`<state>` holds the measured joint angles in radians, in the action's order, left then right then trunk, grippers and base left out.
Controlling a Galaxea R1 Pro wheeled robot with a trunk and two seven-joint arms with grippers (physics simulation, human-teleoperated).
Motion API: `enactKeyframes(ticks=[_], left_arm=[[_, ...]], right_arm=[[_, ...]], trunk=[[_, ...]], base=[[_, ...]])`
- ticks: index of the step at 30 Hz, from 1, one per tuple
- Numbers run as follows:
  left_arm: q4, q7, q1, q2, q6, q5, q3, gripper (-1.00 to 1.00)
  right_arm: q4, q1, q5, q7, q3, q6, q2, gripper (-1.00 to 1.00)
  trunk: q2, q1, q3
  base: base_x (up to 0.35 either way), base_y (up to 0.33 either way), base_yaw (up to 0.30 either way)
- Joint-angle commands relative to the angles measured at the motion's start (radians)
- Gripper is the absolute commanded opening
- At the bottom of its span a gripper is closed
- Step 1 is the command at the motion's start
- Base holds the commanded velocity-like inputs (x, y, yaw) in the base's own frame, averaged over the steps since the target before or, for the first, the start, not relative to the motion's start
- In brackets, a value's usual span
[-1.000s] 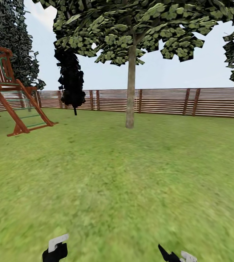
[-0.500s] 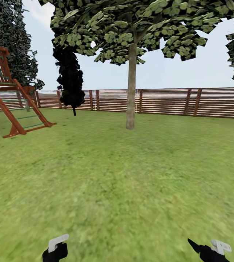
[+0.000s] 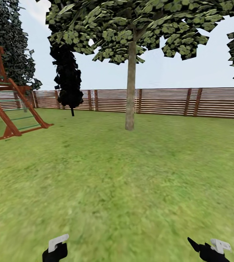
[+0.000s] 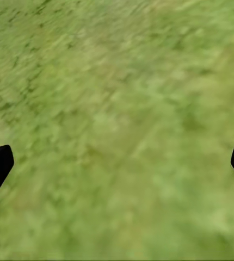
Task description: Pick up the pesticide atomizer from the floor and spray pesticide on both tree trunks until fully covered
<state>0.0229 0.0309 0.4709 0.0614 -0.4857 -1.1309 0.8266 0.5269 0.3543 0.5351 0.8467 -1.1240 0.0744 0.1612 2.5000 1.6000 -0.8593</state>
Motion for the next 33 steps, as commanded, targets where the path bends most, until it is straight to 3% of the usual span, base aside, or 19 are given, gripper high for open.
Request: enactKeyframes(ticks=[1,16,33], left_arm=[[0.000,0.000,0.000,0.000,0.000,0.000,0.000,-1.00],[0.000,0.000,0.000,0.000,0.000,0.000,0.000,-1.00],[0.000,0.000,0.000,0.000,0.000,0.000,0.000,-1.00]], right_arm=[[0.000,0.000,0.000,0.001,0.000,0.000,0.000,1.00],[-0.001,0.000,-0.003,-0.001,-0.002,0.001,0.000,1.00],[-0.001,0.000,-0.007,-0.001,-0.002,0.001,0.000,1.00]], trunk=[[0.000,0.000,0.000],[0.000,0.000,0.000],[0.000,0.000,0.000]], base=[[0.337,0.000,-0.239],[0.337,0.000,-0.282],[0.337,0.000,-0.021]])
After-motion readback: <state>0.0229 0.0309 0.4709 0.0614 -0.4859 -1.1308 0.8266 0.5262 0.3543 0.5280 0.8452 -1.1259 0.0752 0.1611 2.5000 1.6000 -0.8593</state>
